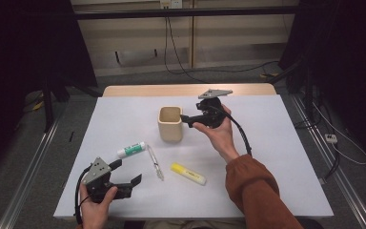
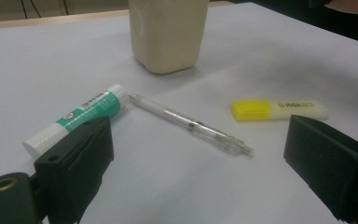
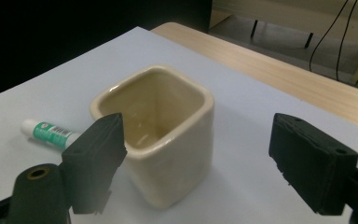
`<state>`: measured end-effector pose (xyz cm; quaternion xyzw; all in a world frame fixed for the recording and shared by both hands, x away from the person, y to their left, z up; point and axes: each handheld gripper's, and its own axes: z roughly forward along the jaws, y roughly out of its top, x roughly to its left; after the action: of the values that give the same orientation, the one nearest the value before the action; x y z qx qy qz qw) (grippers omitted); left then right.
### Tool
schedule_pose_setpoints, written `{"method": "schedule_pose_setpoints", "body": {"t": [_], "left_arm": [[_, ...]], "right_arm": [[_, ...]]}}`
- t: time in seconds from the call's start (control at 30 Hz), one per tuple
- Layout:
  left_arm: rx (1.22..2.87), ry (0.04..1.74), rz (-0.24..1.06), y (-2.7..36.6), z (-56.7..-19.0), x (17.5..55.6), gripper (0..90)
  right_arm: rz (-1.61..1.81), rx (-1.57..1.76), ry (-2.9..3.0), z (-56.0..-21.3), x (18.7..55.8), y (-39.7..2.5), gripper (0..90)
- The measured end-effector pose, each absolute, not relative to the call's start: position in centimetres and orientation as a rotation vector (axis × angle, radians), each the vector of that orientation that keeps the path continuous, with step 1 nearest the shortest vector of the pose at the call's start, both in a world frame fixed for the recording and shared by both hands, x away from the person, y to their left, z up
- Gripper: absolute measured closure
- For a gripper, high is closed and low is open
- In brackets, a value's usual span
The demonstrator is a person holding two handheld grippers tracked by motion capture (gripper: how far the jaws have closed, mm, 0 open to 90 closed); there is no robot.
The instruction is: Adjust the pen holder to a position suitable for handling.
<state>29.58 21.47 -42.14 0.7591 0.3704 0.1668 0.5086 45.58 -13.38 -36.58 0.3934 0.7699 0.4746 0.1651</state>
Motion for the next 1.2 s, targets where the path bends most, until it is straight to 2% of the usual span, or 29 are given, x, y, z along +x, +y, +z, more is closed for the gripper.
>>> {"method": "schedule_pose_setpoints", "body": {"t": [0.2, 0.37, 0.67, 0.73, 0.97, 1.2], "left_arm": [[1.83, 0.887, 0.4, 21.4, -42.1, 29.5, 8.1], [1.832, 0.89, 0.402, 21.5, -42.1, 29.5, 8.2], [1.833, 0.888, 0.396, 21.5, -42.1, 29.6, 8.1], [1.833, 0.889, 0.396, 21.5, -42.1, 29.6, 8.1], [1.834, 0.888, 0.391, 21.5, -42.1, 29.5, 8.1], [1.839, 0.888, 0.387, 21.5, -42.2, 29.6, 8.1]], "right_arm": [[1.308, 1.13, 2.178, -36.3, 46.8, -12.0, 21.3], [1.281, 1.135, 2.2, -36.5, 47.7, -11.0, 28.9], [1.238, 1.178, 2.222, -37.3, 49.5, -9.8, 36.5], [1.257, 1.17, 2.232, -37.4, 49.7, -9.5, 40.8], [1.216, 1.2, 2.24, -38.5, 50.4, -9.4, 44.0], [1.223, 1.208, 2.253, -39.3, 51.0, -9.5, 51.6]]}}
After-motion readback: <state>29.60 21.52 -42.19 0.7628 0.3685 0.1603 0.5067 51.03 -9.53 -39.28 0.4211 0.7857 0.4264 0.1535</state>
